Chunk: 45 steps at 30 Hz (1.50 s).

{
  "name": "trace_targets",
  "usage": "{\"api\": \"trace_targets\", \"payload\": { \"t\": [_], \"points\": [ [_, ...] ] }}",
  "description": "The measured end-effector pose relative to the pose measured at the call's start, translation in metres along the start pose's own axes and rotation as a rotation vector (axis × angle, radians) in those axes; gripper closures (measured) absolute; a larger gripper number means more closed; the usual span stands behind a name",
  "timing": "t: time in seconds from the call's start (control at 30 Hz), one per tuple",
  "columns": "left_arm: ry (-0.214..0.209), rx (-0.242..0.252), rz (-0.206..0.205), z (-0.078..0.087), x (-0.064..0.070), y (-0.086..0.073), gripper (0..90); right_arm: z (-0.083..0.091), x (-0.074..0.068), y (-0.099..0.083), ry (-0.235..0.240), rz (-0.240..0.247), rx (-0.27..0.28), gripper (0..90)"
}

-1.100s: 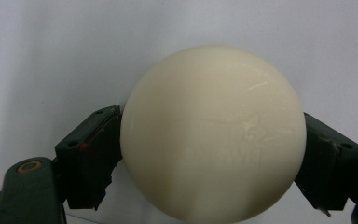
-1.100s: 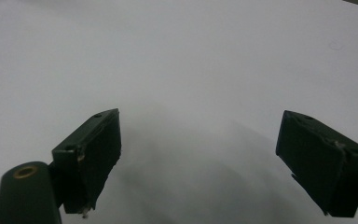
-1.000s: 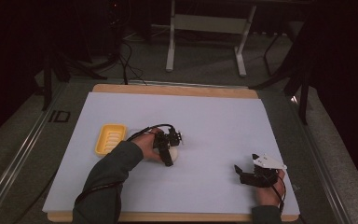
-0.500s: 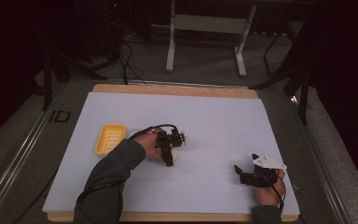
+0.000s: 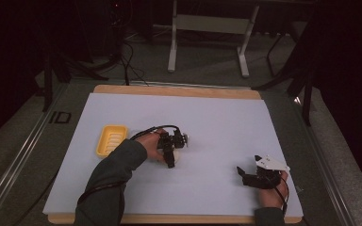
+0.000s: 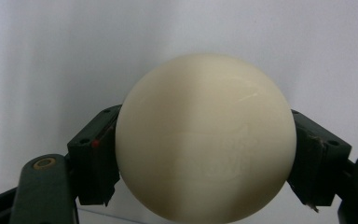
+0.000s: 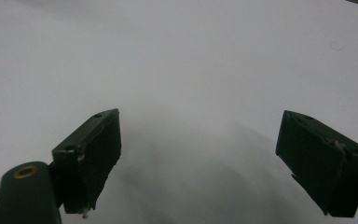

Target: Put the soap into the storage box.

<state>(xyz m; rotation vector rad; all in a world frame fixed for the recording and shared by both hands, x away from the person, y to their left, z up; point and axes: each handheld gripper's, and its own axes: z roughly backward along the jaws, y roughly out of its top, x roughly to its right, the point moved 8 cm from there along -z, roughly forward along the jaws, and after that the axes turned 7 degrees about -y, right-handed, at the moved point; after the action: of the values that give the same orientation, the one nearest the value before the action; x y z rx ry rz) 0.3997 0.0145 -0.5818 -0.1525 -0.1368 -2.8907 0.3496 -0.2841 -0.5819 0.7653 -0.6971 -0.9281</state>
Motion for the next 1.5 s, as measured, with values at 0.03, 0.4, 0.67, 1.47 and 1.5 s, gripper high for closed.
{"api": "trace_targets", "payload": {
  "t": [0.03,0.4,0.67,1.47,1.5],
  "points": [
    [-0.003,-0.002,0.003,0.000,0.000,-0.001,22.9,0.000,0.000,0.000,0.000,0.000,0.000,14.0],
    [-0.001,0.018,0.018,0.013,-0.003,-0.007,22.9,0.000,0.000,0.000,-0.001,0.002,0.000,14.0],
    [0.007,0.017,0.032,0.022,-0.006,-0.014,22.9,0.000,0.000,0.000,-0.001,0.002,0.000,14.0],
    [0.033,0.061,0.096,0.042,-0.018,-0.035,22.9,0.000,0.000,0.000,-0.003,-0.002,0.002,14.0],
    [0.033,0.061,0.096,0.042,-0.018,-0.035,22.9,0.000,0.000,0.000,-0.003,-0.002,0.002,14.0]
  ]
}}
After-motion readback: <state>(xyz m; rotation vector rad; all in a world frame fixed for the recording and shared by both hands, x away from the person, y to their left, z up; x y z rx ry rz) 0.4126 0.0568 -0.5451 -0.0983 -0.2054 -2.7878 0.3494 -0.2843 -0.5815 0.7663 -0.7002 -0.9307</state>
